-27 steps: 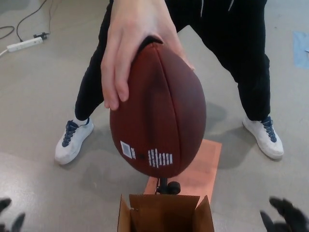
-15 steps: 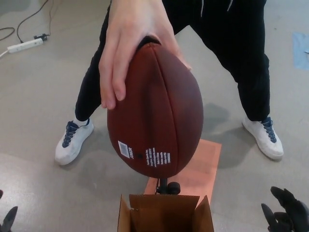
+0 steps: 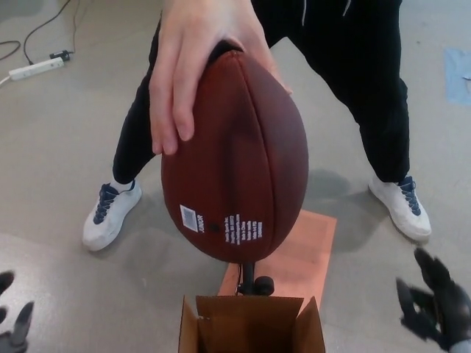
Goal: Use both hands to pick up a football from a person and place it into a container beneath
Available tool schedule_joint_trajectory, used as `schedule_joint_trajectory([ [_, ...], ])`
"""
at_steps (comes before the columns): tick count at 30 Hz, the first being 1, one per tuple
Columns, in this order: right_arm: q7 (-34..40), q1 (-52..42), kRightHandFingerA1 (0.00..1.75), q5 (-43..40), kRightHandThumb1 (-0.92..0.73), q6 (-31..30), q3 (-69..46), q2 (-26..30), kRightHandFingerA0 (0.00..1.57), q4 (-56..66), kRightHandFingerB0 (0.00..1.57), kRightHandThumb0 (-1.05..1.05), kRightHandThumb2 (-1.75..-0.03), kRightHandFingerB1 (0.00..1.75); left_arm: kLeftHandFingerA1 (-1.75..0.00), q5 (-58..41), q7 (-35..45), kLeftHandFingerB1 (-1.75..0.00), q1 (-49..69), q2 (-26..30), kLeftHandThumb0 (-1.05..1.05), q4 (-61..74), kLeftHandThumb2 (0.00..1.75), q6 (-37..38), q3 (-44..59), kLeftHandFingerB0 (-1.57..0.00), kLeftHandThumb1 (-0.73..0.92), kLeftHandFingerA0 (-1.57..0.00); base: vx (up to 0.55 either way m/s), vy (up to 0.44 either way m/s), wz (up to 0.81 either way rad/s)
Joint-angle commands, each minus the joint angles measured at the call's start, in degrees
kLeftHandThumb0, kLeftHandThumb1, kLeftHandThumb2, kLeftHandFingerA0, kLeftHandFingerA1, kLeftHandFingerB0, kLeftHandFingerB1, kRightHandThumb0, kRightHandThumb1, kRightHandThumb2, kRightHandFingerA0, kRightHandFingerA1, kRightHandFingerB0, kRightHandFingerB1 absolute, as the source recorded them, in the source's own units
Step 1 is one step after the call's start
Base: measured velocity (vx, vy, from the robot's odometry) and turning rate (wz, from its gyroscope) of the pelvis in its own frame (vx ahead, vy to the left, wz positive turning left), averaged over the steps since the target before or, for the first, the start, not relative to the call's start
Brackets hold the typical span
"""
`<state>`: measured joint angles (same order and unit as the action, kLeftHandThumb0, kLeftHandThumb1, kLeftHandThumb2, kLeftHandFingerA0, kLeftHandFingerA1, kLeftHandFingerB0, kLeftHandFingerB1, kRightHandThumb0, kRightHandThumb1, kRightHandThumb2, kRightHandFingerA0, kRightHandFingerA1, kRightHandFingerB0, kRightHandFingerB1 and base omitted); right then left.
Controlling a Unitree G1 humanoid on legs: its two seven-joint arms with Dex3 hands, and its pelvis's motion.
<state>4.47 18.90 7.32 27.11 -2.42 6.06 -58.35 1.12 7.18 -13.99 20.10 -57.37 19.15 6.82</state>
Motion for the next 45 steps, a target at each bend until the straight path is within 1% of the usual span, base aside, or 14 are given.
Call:
schedule_joint_trajectory([
  [1, -0.80, -9.04, 0.37, -4.76, -0.92, 8.74, 0.03, -3.56, 0.26, 26.19, 0.00, -0.73, -0.77, 0.04, -0.28, -9.15, 6.73, -0.20, 11.81, -4.13, -0.77, 30.75, 1.07, 3.05, 0.24, -0.05, 0.77, -0.05, 0.00, 0.000, 0.00],
  [11, -2.59, -14.29, 0.32, -4.38, -0.92, 2.08, 5.35, -6.40, 0.29, 53.38, 0.00, -0.72, -0.71, 0.15, -0.43, -10.98, 5.46, -0.29, 17.24, -6.70, -0.72, 58.12, 1.06, -4.39, -2.97, -0.02, 0.72, -0.04, 0.00, 0.000, 0.00],
  [12, -2.67, -14.28, 0.49, -4.19, -0.78, 1.79, 5.84, -6.72, 0.24, 54.43, 0.00, -0.76, -1.09, 0.17, -0.43, -10.68, 5.29, -0.29, 17.59, -6.82, -0.73, 60.17, 1.06, -5.11, -3.40, -0.01, 0.71, -0.05, 0.00, 0.000, 0.00],
  [13, -2.74, -14.36, 0.33, -4.06, -0.92, 1.27, 6.13, -6.94, 0.26, 55.24, 0.00, -0.72, -0.71, 0.13, -0.44, -10.54, 5.16, -0.30, 17.86, -6.97, -0.72, 61.43, 1.05, -5.62, -3.60, 0.00, 0.71, -0.07, 0.00, 0.000, 0.00],
  [26, -3.17, -13.65, 0.33, -2.55, -0.91, -3.06, 10.45, -10.38, 0.28, 60.67, 0.02, -0.70, -0.69, 0.14, -0.45, -7.43, 5.25, -0.32, 17.43, -9.18, -0.82, 69.76, 1.06, -9.72, -8.45, 0.00, 0.71, -0.15, 0.00, 0.000, 0.00],
  [28, -2.85, -13.48, 0.48, -1.11, -0.78, -3.43, 11.69, -11.14, 0.23, 60.96, 0.00, -0.77, -1.08, 0.19, -0.29, -5.71, 4.30, -0.23, 17.38, -10.52, -0.79, 71.77, 0.68, -10.95, -10.45, -0.10, 0.87, -0.18, 0.00, 0.000, 0.00],
  [30, -2.35, -13.25, 0.48, 0.10, -0.75, -3.59, 12.49, -11.65, 0.20, 60.53, 0.00, -0.74, -1.09, 0.23, -0.45, -5.53, 4.09, -0.31, 17.13, -11.61, -0.80, 72.56, 1.04, -11.66, -11.90, 0.00, 0.69, -0.15, 0.00, 0.000, 0.00],
  [33, -2.28, -13.05, 0.48, 0.66, -0.74, -4.38, 13.39, -12.13, 0.21, 60.42, 0.00, -0.74, -1.08, 0.24, -0.29, -5.35, 3.93, -0.24, 16.82, -12.51, -0.79, 73.43, 0.68, -13.03, -13.38, -0.10, 0.82, -0.17, 0.00, 0.000, 0.00],
  [34, -2.39, -13.19, 0.47, 0.62, -0.75, -5.10, 13.85, -12.33, 0.22, 60.77, 0.00, -0.79, -1.08, 0.22, -0.48, -4.86, 3.68, -0.48, 16.79, -12.96, -0.37, 74.00, 1.06, -13.64, -14.02, 0.00, 0.48, 0.00, 0.00, 0.000, 0.00],
  [39, -2.16, -12.79, 0.47, 1.00, -0.76, -6.23, 15.90, -13.39, 0.23, 60.48, 0.01, -0.79, -1.07, 0.20, -0.48, -1.38, 2.09, -0.48, 15.37, -14.96, -0.36, 75.04, 1.07, -14.69, -17.02, 0.00, 0.49, 0.00, 0.00, 0.000, 0.00],
  [40, -2.38, -12.82, 0.31, 0.83, -0.90, -6.49, 16.30, -13.42, 0.29, 60.51, 0.03, -0.73, -0.69, 0.19, -0.48, -0.91, 1.91, -0.48, 15.14, -15.12, -0.36, 75.30, 1.07, -15.30, -17.59, 0.00, 0.48, 0.00, 0.00, 0.000, 0.00],
  [41, -2.40, -12.87, 0.47, 1.03, -0.76, -6.82, 16.88, -13.60, 0.19, 60.43, 0.01, -0.78, -1.07, 0.22, -0.27, -1.47, 2.25, -0.25, 14.84, -15.38, -0.80, 75.35, 0.76, -15.66, -18.31, -0.10, 0.75, -0.10, 0.00, 0.000, 0.00],
  [44, -1.92, -12.88, 0.32, 1.59, -0.91, -6.89, 18.05, -13.96, 0.25, 59.86, 0.04, -0.73, -0.69, 0.19, -0.26, -1.76, 2.19, -0.27, 14.42, -15.85, -0.80, 75.40, 0.75, -15.93, -19.68, -0.11, 0.76, -0.10, 0.00, 0.000, 0.00],
  [45, -1.71, -12.79, 0.45, 1.57, -0.74, -6.55, 18.39, -14.25, 0.16, 59.33, 0.03, -0.77, -1.05, 0.25, -0.29, -1.04, 1.57, -0.36, 14.32, -16.28, -0.81, 75.29, 1.04, -15.74, -20.17, -0.15, 0.71, -0.02, 0.00, 0.000, 0.00],
])
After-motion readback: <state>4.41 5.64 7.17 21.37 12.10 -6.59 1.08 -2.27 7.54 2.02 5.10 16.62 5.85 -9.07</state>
